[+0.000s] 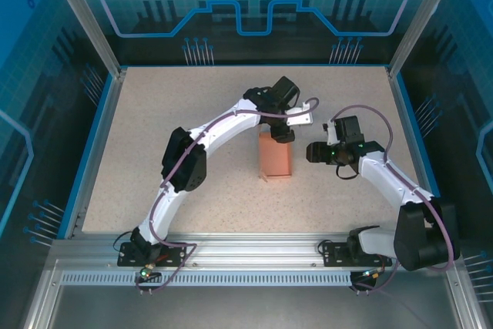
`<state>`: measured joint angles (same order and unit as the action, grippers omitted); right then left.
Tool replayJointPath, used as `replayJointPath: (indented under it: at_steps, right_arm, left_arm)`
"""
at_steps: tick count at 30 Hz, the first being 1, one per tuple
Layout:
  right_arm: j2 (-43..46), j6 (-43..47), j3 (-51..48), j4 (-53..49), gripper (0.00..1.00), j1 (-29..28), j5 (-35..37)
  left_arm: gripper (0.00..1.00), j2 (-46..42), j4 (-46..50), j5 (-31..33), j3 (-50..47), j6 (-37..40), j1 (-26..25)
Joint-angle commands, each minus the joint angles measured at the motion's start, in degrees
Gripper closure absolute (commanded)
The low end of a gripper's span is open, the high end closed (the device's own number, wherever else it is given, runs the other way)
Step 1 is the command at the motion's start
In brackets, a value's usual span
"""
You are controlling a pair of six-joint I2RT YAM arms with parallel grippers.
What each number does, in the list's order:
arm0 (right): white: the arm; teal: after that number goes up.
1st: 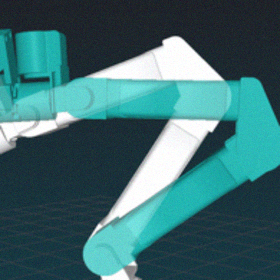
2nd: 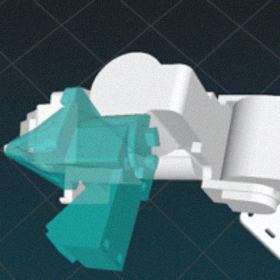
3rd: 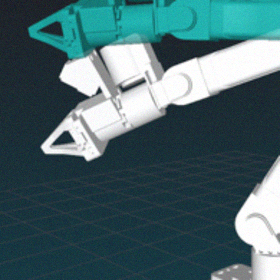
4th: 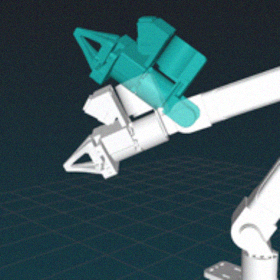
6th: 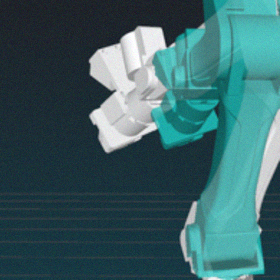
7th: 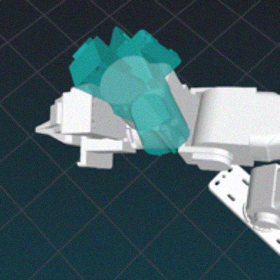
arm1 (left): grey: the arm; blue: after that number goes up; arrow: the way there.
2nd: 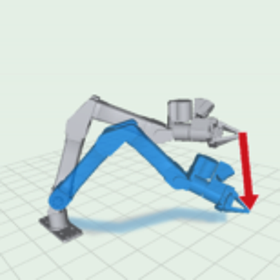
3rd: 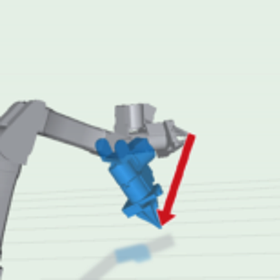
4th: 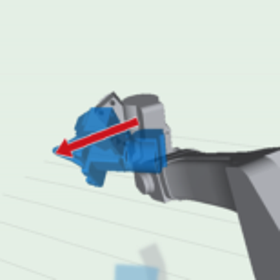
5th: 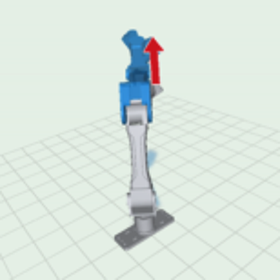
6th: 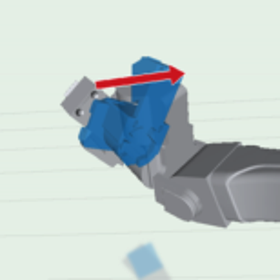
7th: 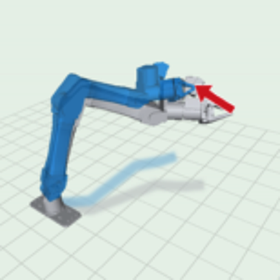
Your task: Fold the paper box
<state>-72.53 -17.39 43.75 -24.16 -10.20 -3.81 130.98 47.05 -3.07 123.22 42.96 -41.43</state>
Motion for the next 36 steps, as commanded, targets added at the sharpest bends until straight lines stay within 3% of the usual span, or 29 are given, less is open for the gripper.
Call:
replayJointPath:
  at_steps: [1,6,15,36]
  right_arm:
    - [-0.09,-0.98,-0.63,-0.57,0.3,-0.93,-1.89]
    - [-1.35,-1.21,-0.51,0.0,0.3,-1.84,-1.99]
    - [-2.01,-0.63,-0.33,-0.6,0.3,-2.05,-0.19]
    - [-0.59,-0.89,-0.55,-1.93,0.3,-1.86,1.53]
  left_arm:
    - [0.38,-2.39,-1.05,-2.69,-0.17,-1.83,0.1]
    - [0.39,-1.11,-0.81,-3.37,-0.33,-2.72,0.56]
    - [0.4,2.32,-0.45,-10.18,0.24,-6.56,1.48]
    - [0.44,9.64,-0.71,-10.79,4.56,-3.1,4.7]
